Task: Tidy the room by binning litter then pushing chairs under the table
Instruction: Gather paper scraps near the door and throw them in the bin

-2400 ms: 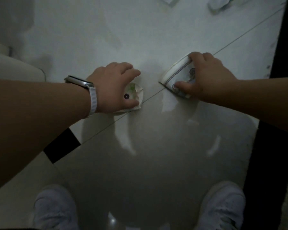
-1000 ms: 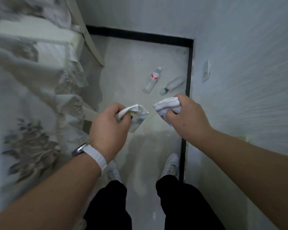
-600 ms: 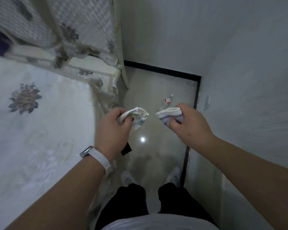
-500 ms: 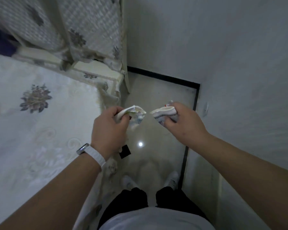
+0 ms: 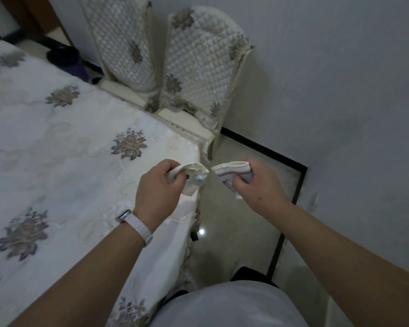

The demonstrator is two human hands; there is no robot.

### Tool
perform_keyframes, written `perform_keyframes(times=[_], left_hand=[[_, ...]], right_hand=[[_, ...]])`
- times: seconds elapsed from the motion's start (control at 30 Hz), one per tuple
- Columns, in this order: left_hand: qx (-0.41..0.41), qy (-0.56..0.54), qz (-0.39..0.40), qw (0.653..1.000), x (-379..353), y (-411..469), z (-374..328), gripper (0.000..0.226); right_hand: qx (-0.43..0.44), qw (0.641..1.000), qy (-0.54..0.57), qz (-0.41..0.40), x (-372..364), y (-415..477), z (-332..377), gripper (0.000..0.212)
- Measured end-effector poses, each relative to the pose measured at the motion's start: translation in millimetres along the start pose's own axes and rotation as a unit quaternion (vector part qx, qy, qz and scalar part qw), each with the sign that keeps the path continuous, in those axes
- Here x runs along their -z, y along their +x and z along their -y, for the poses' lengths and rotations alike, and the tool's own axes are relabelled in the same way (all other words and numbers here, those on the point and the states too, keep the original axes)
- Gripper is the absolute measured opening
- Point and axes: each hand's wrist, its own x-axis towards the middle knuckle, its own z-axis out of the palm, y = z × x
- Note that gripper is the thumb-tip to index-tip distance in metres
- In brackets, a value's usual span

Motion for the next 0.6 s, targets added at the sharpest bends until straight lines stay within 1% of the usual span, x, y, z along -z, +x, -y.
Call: perform_keyframes(times=[0.1,0.23,0.37,0.43,0.5,0.6], left_hand=[[0.031,-0.008,-0.03,0.999,12.0,-1.6,8.7,0.013],[0.076,0.005,-0.073,0.994,22.3,0.6,19.1,0.006],[0.12,0.024,-0.128,0.984,29.5,3.2,20.1,0.012],[0.145,0.033,-0.162,0.976,35.0,2.9,17.2,0.014],[0.169,0.044,-0.201,0.964,41.0,-0.4,11.1,0.014],[0.215,0.043,-0.264,0.939,46.4,-13.1,1.5,0.016]], right_hand=[[0.008,1.0,-0.003,0.025,-8.4,12.8,8.8,0.013],[0.046,0.997,0.022,0.062,-18.2,37.7,22.7,0.014],[0.076,0.989,0.02,0.123,-30.6,70.5,33.1,0.009],[0.1,0.981,0.021,0.162,-36.3,86.1,39.8,0.008],[0.137,0.97,0.021,0.2,-41.6,100.7,48.7,0.012],[0.187,0.946,0.005,0.264,-51.2,116.9,64.0,0.01]])
